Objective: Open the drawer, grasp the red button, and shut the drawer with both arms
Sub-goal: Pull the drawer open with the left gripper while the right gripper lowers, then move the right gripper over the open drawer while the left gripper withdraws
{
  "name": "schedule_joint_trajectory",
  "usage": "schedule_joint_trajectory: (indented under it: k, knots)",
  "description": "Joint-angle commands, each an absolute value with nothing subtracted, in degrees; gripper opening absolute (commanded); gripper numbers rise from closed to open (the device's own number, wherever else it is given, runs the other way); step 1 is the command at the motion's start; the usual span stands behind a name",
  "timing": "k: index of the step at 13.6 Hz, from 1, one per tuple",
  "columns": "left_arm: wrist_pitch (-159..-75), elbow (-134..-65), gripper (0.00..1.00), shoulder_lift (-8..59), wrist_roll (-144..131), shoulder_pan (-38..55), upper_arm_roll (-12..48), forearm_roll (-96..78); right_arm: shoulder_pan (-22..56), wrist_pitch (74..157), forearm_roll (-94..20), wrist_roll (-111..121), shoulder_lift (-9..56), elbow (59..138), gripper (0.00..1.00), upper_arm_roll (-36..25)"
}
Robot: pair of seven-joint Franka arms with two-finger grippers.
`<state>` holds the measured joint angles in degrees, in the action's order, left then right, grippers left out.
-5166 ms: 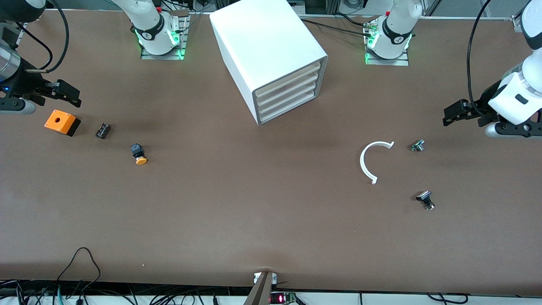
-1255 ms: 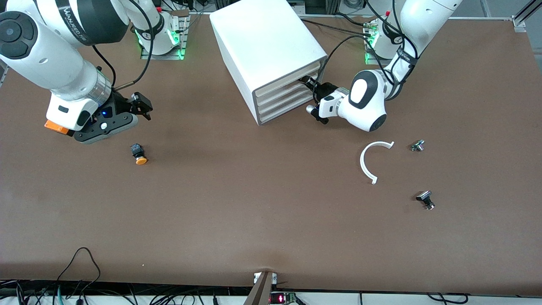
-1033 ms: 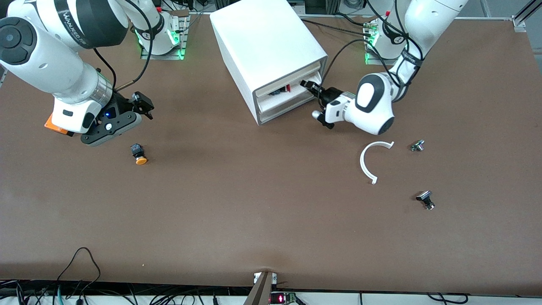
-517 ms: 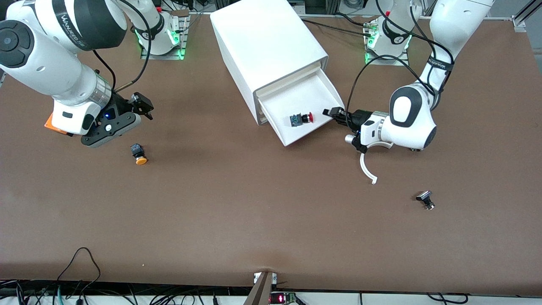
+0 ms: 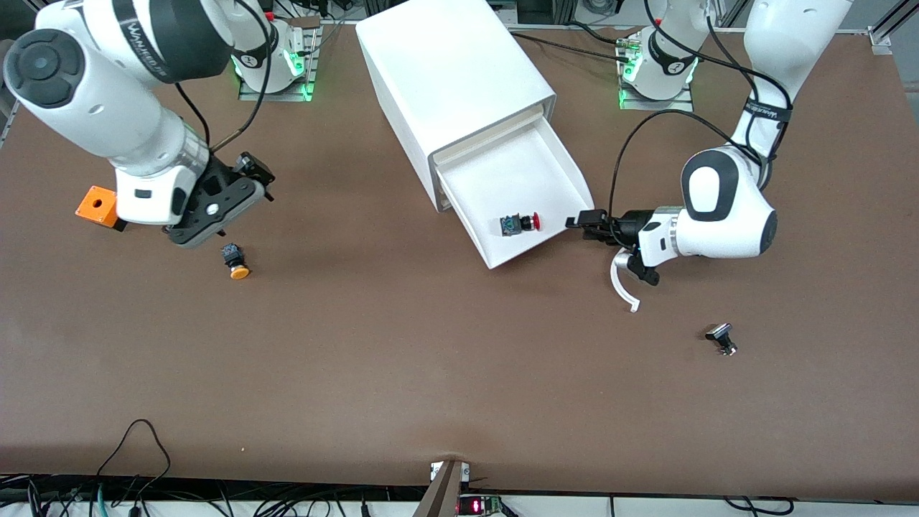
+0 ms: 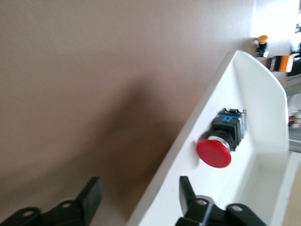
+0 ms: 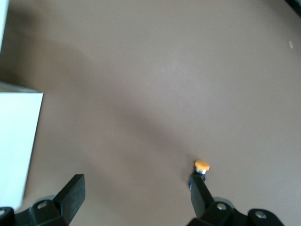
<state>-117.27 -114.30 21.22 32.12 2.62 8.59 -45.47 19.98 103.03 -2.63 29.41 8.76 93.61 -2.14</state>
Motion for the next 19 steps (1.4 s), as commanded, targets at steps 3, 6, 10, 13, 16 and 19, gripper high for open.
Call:
schedule_joint_trajectory:
  k: [3, 6, 10, 13, 16, 19]
  knots:
    - [-118.38, -111.01, 1.0, 10.31, 30.32, -0.43, 8.61, -26.4, 23.89, 105.64, -3.95, 47.96, 9.58, 91.93, 1.0, -2.2]
    - [-118.65, -110.48, 1.0, 2.14, 30.06, -2.63, 8.44, -15.07, 33.28, 106.26, -3.43, 51.94, 12.29, 88.44, 1.0, -2.29]
    - [-108.14, -107.51, 1.0, -5.0, 27.88, -3.6, 3.53, -8.63, 38.57, 106.26, -4.83, 52.12, 20.9, 78.6, 1.0, -1.41]
    - [-97.76, -101.09, 1.0, -4.66, 14.38, -3.08, 2.37, -1.35, 39.55, 105.74, -5.45, 56.31, 30.29, 68.42, 1.0, 1.39]
    - [-92.73, -100.28, 1.0, -4.66, 1.08, -1.59, 2.99, 1.14, 40.77, 105.47, -4.49, 61.52, 36.47, 63.11, 1.0, 4.3]
    - [-92.55, -98.09, 1.0, -2.82, -0.17, -1.76, 3.08, 0.53, 43.77, 105.29, -0.62, 61.61, 38.14, 63.19, 1.0, 4.39]
